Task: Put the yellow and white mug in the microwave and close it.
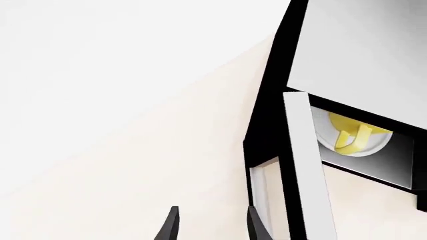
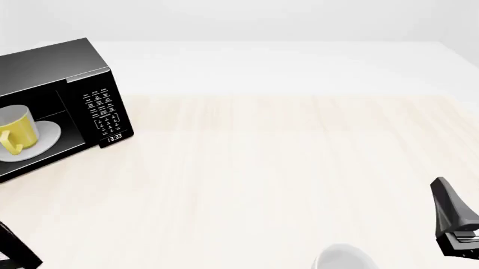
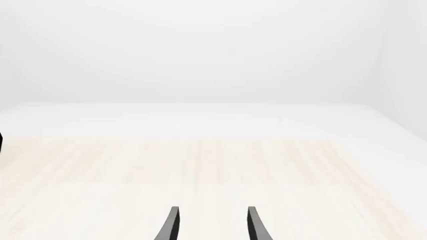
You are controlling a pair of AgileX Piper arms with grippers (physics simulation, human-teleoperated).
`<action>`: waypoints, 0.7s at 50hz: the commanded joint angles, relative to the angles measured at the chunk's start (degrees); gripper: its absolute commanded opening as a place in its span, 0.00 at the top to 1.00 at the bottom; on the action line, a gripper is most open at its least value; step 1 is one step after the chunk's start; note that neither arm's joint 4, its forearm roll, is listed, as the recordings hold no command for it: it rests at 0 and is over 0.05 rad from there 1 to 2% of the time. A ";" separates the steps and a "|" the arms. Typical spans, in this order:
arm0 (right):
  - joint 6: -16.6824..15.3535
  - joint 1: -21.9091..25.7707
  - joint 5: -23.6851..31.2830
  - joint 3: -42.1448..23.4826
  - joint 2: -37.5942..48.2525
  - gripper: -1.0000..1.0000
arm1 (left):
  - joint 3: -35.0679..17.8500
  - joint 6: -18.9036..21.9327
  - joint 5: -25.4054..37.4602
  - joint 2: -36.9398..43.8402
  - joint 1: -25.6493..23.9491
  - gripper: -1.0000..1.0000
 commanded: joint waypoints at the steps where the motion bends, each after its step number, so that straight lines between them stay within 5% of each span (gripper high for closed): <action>1: 0.00 0.00 0.00 0.00 -0.01 0.00 | -0.20 -0.87 -1.16 2.79 -3.03 0.00; 35: 0.00 0.00 0.00 0.00 0.00 0.00 | -1.51 -2.41 -3.53 6.68 -10.37 0.00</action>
